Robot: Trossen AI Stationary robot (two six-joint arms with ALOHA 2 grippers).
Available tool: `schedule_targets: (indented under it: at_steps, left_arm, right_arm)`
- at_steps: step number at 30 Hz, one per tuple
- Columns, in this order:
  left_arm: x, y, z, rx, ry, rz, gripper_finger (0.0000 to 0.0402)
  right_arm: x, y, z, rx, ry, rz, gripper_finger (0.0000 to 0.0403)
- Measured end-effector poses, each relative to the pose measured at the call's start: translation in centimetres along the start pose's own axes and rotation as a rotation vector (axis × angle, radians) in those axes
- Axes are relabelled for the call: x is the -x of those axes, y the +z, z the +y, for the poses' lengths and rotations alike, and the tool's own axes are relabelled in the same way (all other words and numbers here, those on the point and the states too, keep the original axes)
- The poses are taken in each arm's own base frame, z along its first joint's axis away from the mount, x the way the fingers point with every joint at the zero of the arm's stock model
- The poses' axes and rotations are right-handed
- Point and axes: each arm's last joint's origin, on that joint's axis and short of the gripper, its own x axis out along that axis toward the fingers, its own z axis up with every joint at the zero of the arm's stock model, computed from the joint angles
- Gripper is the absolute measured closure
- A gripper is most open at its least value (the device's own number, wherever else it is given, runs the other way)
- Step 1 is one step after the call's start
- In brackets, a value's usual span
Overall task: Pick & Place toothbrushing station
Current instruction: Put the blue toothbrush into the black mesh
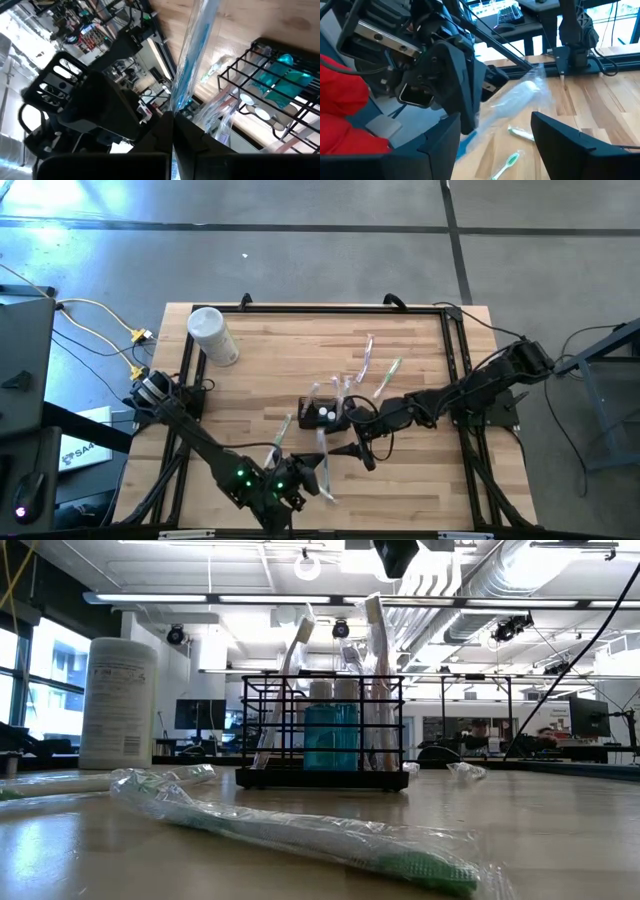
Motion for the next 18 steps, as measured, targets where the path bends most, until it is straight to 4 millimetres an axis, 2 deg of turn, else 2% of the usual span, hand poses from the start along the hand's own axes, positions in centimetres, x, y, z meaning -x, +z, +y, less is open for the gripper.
schedule_targets:
  at_steps: [18]
  left_arm:
    - [-0.58,-0.29,0.04,-0.021,-0.011,-0.01,0.0402]
  right_arm:
    - [-0.19,0.12,-0.46,-0.008,-0.005,-0.02,0.0168]
